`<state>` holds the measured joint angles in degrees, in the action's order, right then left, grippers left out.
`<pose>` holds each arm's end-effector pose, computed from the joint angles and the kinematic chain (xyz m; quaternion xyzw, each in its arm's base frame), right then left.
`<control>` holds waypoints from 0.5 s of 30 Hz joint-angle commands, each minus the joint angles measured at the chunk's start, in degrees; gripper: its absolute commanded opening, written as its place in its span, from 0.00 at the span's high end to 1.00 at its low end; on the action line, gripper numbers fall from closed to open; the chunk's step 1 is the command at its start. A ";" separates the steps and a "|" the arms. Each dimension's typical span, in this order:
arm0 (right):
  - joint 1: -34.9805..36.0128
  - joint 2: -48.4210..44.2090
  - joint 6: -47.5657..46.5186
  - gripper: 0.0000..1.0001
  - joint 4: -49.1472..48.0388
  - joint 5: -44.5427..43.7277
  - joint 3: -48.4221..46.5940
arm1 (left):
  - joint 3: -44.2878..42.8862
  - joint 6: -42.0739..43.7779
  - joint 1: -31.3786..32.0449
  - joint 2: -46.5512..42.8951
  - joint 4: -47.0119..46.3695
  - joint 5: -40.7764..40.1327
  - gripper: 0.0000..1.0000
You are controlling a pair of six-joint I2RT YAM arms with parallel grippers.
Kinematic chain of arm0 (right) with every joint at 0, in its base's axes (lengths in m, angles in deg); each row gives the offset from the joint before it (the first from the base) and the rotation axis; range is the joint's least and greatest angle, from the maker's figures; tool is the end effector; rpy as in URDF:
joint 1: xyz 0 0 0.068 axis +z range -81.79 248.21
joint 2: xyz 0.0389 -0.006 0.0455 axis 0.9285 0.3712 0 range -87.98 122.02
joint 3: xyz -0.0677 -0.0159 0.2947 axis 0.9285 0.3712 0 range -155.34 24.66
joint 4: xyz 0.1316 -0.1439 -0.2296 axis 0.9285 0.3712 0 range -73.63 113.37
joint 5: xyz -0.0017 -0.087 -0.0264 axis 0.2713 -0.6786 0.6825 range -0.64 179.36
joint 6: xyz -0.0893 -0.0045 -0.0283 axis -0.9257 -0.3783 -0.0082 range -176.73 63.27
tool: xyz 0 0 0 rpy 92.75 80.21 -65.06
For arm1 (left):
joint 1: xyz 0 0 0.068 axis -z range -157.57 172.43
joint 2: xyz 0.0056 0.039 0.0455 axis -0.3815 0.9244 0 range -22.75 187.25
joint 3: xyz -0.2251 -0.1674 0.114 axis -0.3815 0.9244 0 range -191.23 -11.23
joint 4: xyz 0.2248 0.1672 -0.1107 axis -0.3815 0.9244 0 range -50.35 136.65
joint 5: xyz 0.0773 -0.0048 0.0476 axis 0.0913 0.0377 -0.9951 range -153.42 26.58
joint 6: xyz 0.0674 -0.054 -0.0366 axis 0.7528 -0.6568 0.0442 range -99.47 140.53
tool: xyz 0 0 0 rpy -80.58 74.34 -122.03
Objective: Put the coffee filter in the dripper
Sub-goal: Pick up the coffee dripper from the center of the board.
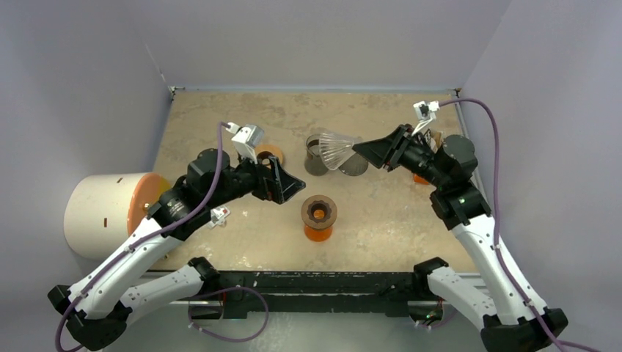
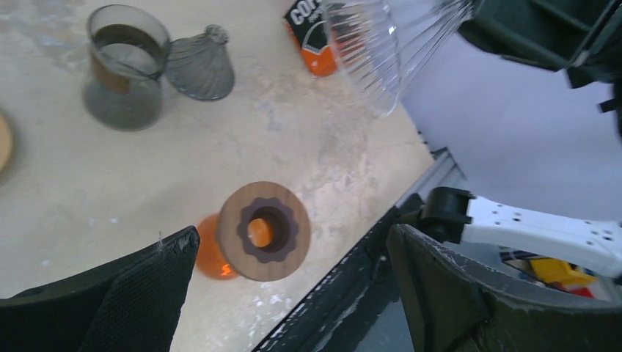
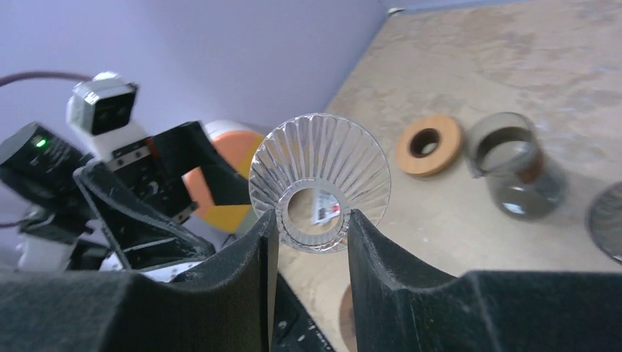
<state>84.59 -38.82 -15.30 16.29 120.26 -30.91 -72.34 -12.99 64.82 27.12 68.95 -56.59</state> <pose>0.2290 0.1126 0.4449 -0.0548 0.6697 0.5029 0.5436 0.1778 -0.1760 0.4047 0.0974 0.8028 -0.3986 0.4326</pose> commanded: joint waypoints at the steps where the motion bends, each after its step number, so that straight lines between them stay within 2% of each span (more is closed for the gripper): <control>1: 7.44 0.58 3.81 1.00 -13.59 -1.99 0.45 | 2.40 -5.81 -0.38 -1.56 -12.25 7.64 0.00; 8: 15.00 4.12 8.35 1.00 -24.97 -5.75 2.46 | 3.51 -7.12 -0.32 -2.62 -17.53 9.56 0.03; 15: 18.05 5.19 9.98 1.00 -31.73 -8.04 4.59 | 6.03 -9.54 -0.38 -4.89 -23.83 11.69 0.12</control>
<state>101.59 -33.15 -7.74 -5.09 114.48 -27.44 -67.90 -20.36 64.82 24.06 52.78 -47.35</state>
